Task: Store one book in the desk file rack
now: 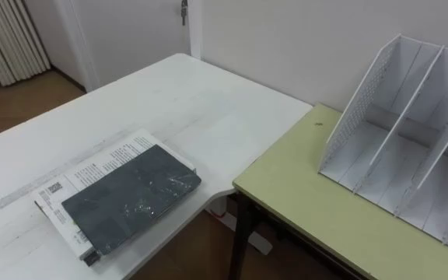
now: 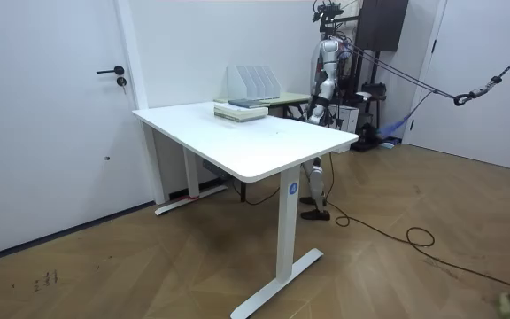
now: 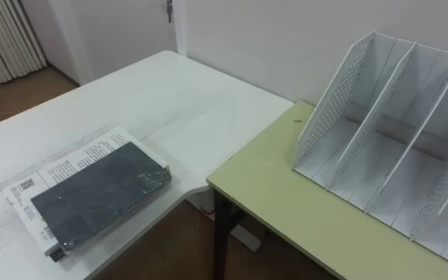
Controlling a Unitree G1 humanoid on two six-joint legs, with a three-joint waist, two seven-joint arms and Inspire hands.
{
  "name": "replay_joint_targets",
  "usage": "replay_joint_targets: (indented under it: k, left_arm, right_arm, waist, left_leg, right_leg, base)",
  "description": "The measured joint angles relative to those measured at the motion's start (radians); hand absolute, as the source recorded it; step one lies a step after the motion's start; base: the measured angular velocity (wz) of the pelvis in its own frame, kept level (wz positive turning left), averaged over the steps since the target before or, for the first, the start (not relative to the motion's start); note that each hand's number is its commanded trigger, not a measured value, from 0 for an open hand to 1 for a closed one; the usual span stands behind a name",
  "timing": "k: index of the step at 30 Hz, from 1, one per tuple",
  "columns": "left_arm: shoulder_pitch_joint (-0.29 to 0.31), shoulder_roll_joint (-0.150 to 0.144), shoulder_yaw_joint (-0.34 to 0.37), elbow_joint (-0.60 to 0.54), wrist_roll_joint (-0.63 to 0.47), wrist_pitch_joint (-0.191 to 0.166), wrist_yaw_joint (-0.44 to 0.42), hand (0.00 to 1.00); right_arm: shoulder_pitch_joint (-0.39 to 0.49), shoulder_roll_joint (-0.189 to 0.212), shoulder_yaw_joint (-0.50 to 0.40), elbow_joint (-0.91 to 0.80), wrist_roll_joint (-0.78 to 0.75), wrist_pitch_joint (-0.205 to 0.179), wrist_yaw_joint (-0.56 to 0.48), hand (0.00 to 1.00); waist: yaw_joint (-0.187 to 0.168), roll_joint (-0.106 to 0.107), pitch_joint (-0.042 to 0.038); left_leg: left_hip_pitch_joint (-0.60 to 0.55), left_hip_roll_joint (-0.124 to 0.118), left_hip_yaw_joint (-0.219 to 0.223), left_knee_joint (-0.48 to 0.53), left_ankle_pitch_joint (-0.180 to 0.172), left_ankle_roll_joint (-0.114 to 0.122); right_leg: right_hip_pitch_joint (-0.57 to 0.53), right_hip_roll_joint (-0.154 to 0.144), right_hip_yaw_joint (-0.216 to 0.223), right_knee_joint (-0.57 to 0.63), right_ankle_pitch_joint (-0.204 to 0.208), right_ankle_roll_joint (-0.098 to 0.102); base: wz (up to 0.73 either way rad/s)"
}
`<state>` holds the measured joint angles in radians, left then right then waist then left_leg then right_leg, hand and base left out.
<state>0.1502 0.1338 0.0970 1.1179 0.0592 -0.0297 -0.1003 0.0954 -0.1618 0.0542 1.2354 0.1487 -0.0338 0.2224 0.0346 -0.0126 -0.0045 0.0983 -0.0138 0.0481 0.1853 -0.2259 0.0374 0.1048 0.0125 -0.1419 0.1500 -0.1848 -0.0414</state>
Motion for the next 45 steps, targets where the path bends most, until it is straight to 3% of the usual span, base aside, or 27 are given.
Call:
replay_joint_targets:
  k: [17, 27, 37, 45]
  left_arm:
    - [0.002, 0.0, 0.008, 0.005, 0.0, 0.001, 0.006, 0.0]
    - [-0.002, 0.0, 0.006, 0.002, 0.003, 0.022, 0.007, 0.0]
    - [-0.017, 0.001, -0.001, 0.002, 0.086, 0.033, 0.007, 0.0]
    - [-0.044, 0.003, -0.026, 0.001, 0.132, 0.04, 0.005, 0.0]
  right_arm:
    - [0.002, 0.0, 0.0, 0.004, 0.001, 0.0, -0.005, 0.0]
    - [0.001, 0.001, 0.0, 0.0, 0.001, 0.002, -0.025, 0.0]
    - [-0.007, -0.003, -0.001, 0.015, 0.001, 0.001, -0.027, 0.0]
    - [-0.023, -0.001, 0.0, 0.026, 0.002, 0.002, -0.035, 0.0]
  waist:
    - [-0.001, -0.004, 0.0002]
    - [-0.002, 0.003, 0.0016]
    - [-0.007, 0.016, 0.0018]
    - [-0.016, 0.013, 0.0026]
  left_leg:
    - [0.018, -0.001, 0.0, -0.005, 0.0, 0.0]
    - [0.026, 0.001, -0.001, -0.006, 0.0, 0.0]
    - [0.027, 0.0, -0.003, -0.01, 0.0, 0.0]
    - [0.028, -0.001, -0.004, -0.009, 0.0, 0.0]
  right_leg:
    - [0.014, 0.002, 0.002, 0.0, 0.0, -0.001]
    - [0.021, 0.001, 0.001, 0.0, -0.003, -0.001]
    - [0.021, 0.001, 0.001, -0.001, -0.003, -0.001]
    - [0.021, 0.0, 0.002, 0.0, -0.003, -0.001]
  base:
    - [0.0]
    - [0.0]
    - [0.0]
    - [0.0]
